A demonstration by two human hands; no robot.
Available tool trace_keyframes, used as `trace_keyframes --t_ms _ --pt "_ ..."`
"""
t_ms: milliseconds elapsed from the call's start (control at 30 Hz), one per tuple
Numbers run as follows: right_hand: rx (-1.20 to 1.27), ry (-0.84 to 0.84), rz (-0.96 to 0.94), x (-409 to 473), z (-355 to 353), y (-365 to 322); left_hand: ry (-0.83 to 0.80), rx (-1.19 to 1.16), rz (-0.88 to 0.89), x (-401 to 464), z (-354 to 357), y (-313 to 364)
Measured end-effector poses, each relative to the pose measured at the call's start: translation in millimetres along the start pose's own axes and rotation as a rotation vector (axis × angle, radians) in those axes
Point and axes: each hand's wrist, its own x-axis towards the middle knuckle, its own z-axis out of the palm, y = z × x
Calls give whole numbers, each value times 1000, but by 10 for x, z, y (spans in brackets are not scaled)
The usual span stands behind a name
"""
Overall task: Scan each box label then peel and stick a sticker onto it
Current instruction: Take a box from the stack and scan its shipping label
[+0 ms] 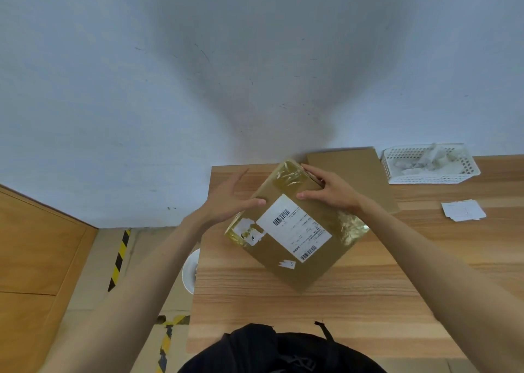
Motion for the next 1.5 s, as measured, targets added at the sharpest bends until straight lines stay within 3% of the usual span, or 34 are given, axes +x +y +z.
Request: trace_keyframes --t_ms 167,433,600,867,1100,1167,1333,1500 --pt "-23 -26 -40 125 -148 -326 -85 -189 19 104 28 -6" --pt "-58 263 17 104 -229 -316 129 -452 -89 -22 -39 -208" --pt "148 409 163 -59 -150 -39 324 -744 -279 -82 -32 -359" --pt "612 337 406 -124 492 127 362 -1105 -331 -24 293 -176" --pt "905 376 293 -14 751 -38 306 -1099 -329 23 545 33" --pt "882 375 273 -34 668 -16 296 -1047 -341 13 484 -2" --pt "691 340 277 -202 293 190 473 -791 -390 -30 201 -170" --pt "610 171 283 -468 33 357 248 -606 -264 -121 165 -242"
